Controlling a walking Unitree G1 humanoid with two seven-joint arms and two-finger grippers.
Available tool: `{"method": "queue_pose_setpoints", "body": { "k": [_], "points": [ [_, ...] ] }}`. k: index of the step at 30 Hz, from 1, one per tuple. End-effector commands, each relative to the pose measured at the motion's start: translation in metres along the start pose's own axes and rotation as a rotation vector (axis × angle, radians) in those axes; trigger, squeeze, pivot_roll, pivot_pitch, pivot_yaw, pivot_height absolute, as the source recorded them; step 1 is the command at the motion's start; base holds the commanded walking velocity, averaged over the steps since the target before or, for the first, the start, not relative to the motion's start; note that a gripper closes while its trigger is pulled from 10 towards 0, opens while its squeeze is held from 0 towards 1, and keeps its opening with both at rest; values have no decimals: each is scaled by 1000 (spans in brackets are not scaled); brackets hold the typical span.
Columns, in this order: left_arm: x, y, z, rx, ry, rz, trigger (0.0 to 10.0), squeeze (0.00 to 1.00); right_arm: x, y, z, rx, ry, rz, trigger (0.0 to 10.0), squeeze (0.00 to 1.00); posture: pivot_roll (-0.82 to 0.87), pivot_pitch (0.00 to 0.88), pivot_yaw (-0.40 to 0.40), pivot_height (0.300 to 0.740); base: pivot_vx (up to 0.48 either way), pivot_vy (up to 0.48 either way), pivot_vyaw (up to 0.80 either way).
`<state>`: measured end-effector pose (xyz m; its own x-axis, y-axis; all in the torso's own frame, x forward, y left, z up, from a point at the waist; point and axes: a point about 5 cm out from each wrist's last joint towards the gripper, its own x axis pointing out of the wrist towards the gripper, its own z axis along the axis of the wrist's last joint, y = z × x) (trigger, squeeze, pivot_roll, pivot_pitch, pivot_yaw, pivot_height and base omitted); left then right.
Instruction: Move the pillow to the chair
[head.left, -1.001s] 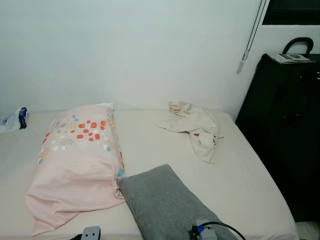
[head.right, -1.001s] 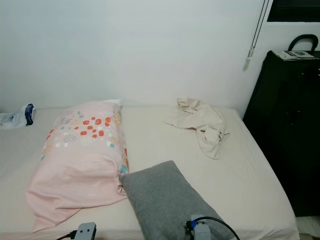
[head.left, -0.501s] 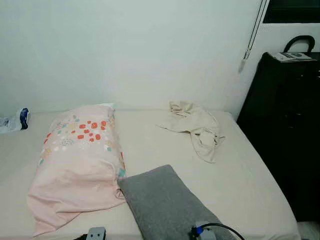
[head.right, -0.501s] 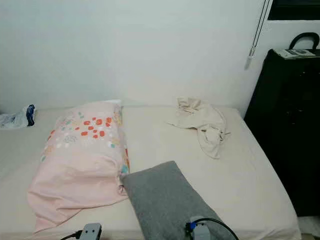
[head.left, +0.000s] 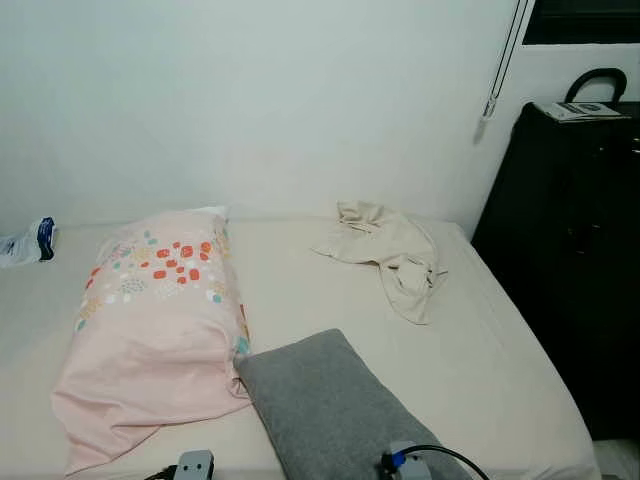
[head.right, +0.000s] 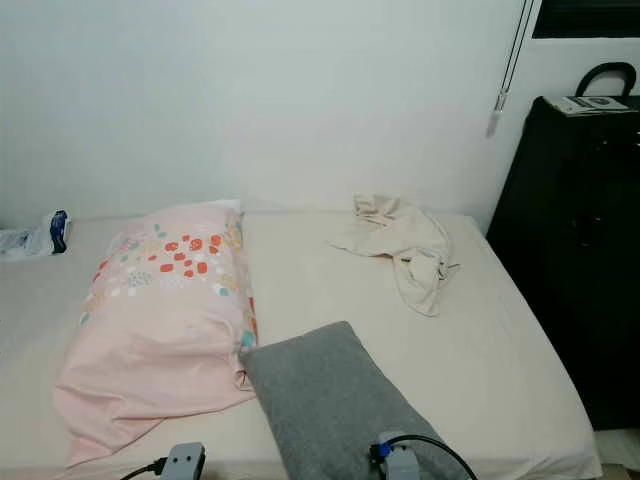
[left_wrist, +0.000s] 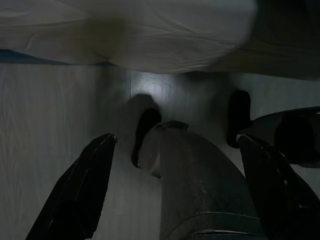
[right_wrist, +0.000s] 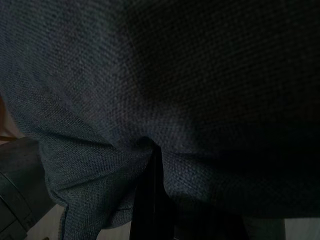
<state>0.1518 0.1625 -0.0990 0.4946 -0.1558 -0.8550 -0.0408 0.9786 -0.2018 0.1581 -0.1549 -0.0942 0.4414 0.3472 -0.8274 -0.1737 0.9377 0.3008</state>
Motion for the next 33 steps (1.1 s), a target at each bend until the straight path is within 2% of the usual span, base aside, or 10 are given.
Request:
{"method": "queue_pose_setpoints", "body": {
  "k": [1, 4, 11, 21, 33],
  "points": [
    [0, 0, -2, -3, 10, -6, 10000, 0, 0, 2, -7, -3, 39, 12, 10000, 0, 33, 0, -20, 740, 0, 0, 0],
    [0, 0, 3, -38, -10, -4, 10000, 0, 0, 2, -6, -7, 34, 13, 10000, 0, 34, 0, -27, 740, 0, 0, 0],
    [1, -6, -1, -14, 6, -22, 10000, 0, 0, 3, -6, -2, 33, 13, 10000, 0, 28, 0, -24, 740, 0, 0, 0],
    [1, -5, -4, -8, 19, -22, 10000, 0, 0, 1, -5, -3, 31, 11, 10000, 0, 29, 0, -24, 740, 0, 0, 0],
    [1, -2, 1, 7, 9, -3, 10000, 0, -1, -2, 2, -67, 11, -4, 10000, 0, 27, 0, -34, 740, 0, 0, 0]
  ]
}}
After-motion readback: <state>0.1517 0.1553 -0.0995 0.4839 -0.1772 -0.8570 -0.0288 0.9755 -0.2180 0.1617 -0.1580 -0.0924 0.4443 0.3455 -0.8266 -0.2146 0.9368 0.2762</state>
